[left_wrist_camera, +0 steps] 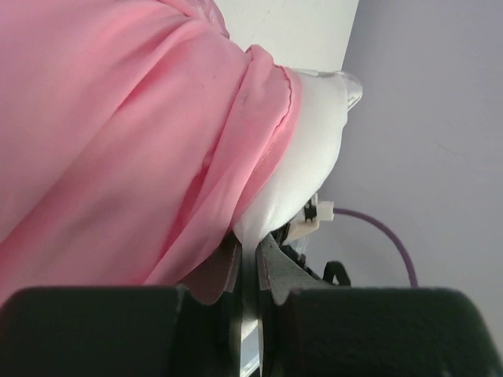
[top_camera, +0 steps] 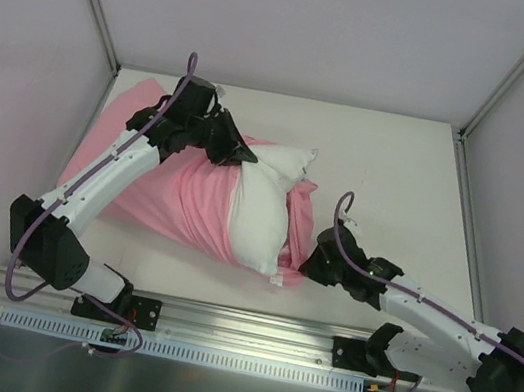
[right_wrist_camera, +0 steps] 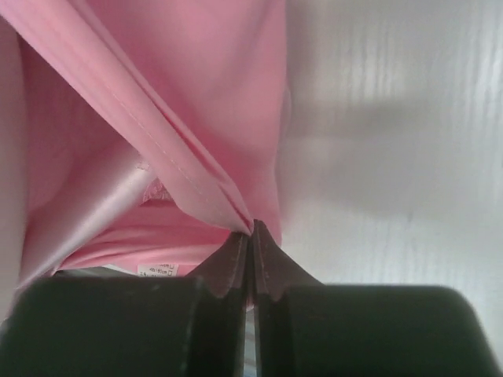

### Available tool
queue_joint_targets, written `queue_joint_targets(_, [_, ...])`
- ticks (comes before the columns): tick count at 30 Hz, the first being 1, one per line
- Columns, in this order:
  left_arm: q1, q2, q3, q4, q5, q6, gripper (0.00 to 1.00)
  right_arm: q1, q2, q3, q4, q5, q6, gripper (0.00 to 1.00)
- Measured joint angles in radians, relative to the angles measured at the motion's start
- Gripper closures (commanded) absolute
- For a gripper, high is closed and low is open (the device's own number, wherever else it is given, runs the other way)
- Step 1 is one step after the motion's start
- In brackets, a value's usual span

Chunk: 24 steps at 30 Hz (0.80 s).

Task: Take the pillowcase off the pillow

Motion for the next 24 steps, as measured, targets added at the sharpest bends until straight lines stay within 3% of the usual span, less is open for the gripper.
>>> queue_joint_targets(1, [-0.005,-0.013,-0.010,0.008,-0.002,0.000,1.00,-0.038,0.021,0.018,-0.009,-0.013,-0.031,0.73])
queue_joint_targets(2, [-0.012,-0.025,-0.018,0.013,-0.004,0.000,1.00,-0.059,0.037,0.044,-0.030,-0.025,-0.060,0.62])
queue_joint_targets(3, [-0.019,-0.037,-0.025,0.020,-0.007,0.000,1.00,-0.069,0.051,0.081,-0.071,-0.029,-0.094,0.40])
queue_joint_targets(6, [-0.032,-0.071,-0.046,0.041,-0.020,0.000,1.00,-0.077,0.046,0.190,-0.171,-0.037,-0.196,0.15])
queue_joint_targets(8, [-0.034,-0.090,-0.059,0.050,-0.027,0.000,1.00,-0.091,0.010,0.244,-0.206,-0.062,-0.253,0.15])
queue_joint_targets(12, [-0.048,-0.108,-0.071,0.053,-0.035,0.000,1.00,-0.153,-0.066,0.332,-0.258,-0.090,-0.315,0.31])
queue_joint_targets(14, [-0.058,-0.112,-0.073,0.053,-0.044,0.000,1.00,-0.185,-0.079,0.362,-0.266,-0.093,-0.331,0.30])
queue_joint_targets(18, [-0.074,-0.130,-0.074,0.049,-0.054,0.002,1.00,-0.227,-0.014,0.424,-0.275,-0.122,-0.370,0.16])
queue_joint_targets(23, [-0.086,-0.169,-0.077,0.043,-0.053,0.001,1.00,-0.229,0.172,0.496,-0.248,-0.181,-0.414,0.16])
queue_joint_targets(24, [-0.087,-0.176,-0.077,0.043,-0.053,0.001,1.00,-0.229,0.203,0.500,-0.235,-0.188,-0.417,0.21])
